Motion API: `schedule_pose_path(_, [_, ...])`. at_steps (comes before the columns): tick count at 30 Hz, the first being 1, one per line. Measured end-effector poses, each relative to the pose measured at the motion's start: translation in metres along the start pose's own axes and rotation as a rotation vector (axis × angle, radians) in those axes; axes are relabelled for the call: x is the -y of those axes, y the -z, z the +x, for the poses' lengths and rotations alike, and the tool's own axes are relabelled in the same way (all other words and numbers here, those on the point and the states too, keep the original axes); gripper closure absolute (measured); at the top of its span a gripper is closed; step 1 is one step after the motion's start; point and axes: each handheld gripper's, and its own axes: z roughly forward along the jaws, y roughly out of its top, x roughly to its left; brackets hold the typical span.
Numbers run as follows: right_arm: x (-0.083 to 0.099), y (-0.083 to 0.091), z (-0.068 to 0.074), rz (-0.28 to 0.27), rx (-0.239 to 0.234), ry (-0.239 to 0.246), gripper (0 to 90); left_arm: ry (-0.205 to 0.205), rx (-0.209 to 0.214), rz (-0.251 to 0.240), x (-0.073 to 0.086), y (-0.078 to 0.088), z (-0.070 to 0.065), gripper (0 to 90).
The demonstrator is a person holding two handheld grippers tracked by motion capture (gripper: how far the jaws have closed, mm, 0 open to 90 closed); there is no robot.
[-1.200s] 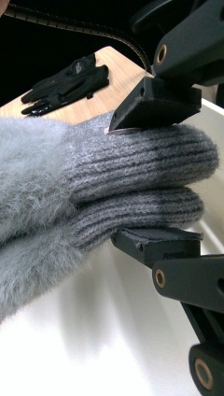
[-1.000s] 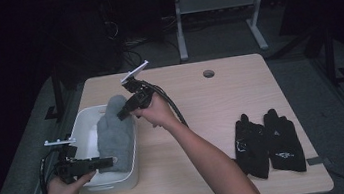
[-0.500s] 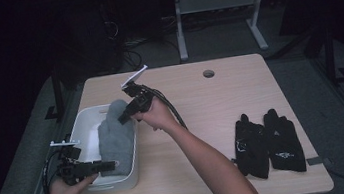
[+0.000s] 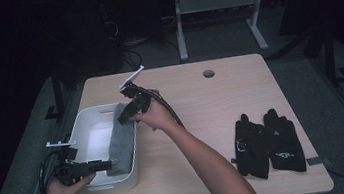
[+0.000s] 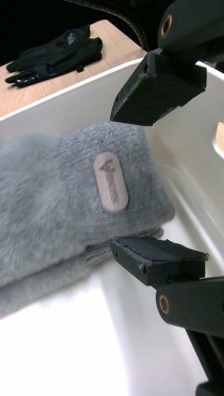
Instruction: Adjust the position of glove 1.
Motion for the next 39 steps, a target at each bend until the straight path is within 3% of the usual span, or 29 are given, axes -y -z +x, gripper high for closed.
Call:
schedule_pose_path(10, [0.002, 0.022, -0.004, -0.048, 0.004, -0.015, 51.2, -0.059, -0.011, -0.016, -0.007, 0.003, -0.013, 34.3])
schedule_pose_path(20, [0.007, 0.043, -0.007, -0.079, -0.016, -0.017, 51.0, -0.075, 0.008, -0.065, -0.015, 0.006, -0.028, 34.4])
schedule_pose_path(26, [0.012, 0.055, -0.010, -0.100, -0.021, -0.009, 49.8, -0.107, 0.017, -0.081, -0.021, 0.007, -0.037, 34.1])
schedule_pose_path(39, [0.031, 0.080, -0.020, -0.139, -0.017, -0.031, 48.9, -0.153, 0.040, -0.079, -0.029, -0.001, -0.058, 33.1])
